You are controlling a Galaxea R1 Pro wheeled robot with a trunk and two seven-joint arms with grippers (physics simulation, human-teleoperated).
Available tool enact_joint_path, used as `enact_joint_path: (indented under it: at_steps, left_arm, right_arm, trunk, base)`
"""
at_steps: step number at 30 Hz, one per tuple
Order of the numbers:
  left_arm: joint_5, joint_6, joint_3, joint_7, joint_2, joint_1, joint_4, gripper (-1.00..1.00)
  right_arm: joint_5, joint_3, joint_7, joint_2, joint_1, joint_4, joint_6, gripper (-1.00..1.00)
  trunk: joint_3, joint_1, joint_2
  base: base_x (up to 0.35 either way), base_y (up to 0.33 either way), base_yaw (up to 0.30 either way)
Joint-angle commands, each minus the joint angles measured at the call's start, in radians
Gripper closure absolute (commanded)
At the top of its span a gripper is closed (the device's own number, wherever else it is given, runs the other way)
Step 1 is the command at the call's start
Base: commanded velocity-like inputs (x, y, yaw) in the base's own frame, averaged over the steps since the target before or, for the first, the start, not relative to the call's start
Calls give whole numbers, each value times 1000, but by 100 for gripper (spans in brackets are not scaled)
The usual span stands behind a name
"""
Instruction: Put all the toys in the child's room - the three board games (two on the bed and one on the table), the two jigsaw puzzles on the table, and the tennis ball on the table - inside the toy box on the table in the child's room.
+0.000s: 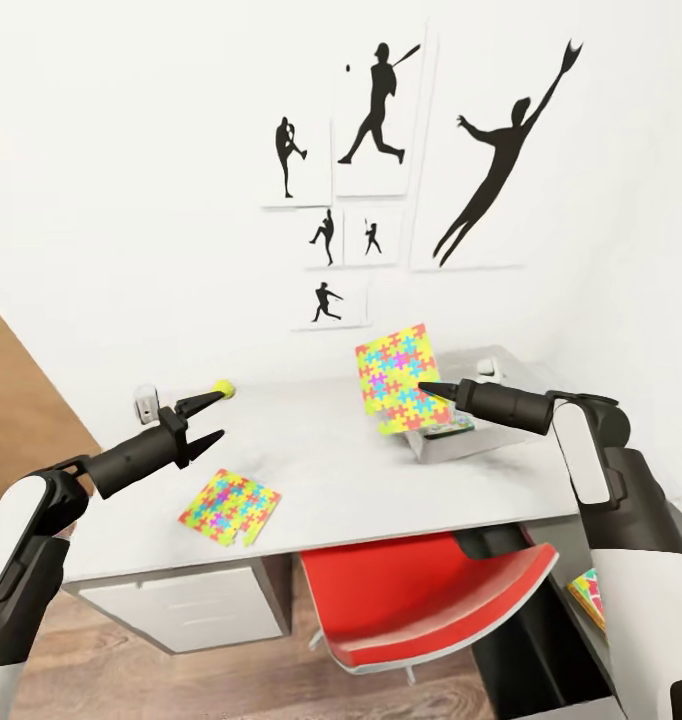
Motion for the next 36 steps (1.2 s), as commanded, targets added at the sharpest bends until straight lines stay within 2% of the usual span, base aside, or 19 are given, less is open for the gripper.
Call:
enact_joint_path:
  at_steps: [1, 13, 21, 29, 36]
  left_arm:
    - [10, 3, 1, 10, 0, -1, 0, -100]
    - [10, 3, 2, 10, 0, -1, 0, -100]
    - [9, 2, 2, 11, 1, 0, 0, -100]
    - [9, 2, 2, 12, 0, 0, 3, -100]
    - [6, 3, 3, 9, 2, 0, 11, -100]
  right_arm:
    - [5, -2, 9, 0, -1, -1, 5, 100]
    - [5, -4, 9, -2, 0, -5, 5, 100]
    - [3, -5, 9, -1, 5, -10, 5, 100]
    - [4, 0, 11, -1, 13, -15, 5, 100]
    - [5, -1, 11, -1, 13, -23, 5, 100]
  trunk:
    - [-3, 1, -2]
    - [-12, 1, -2]
    - [-19, 1, -2]
    - [-20, 1, -2]
    - [-20, 1, -2]
  base:
    - [0, 0, 260]
    - [0, -7, 261]
    - [63, -185, 243]
    - [146, -269, 52]
    - [30, -53, -48]
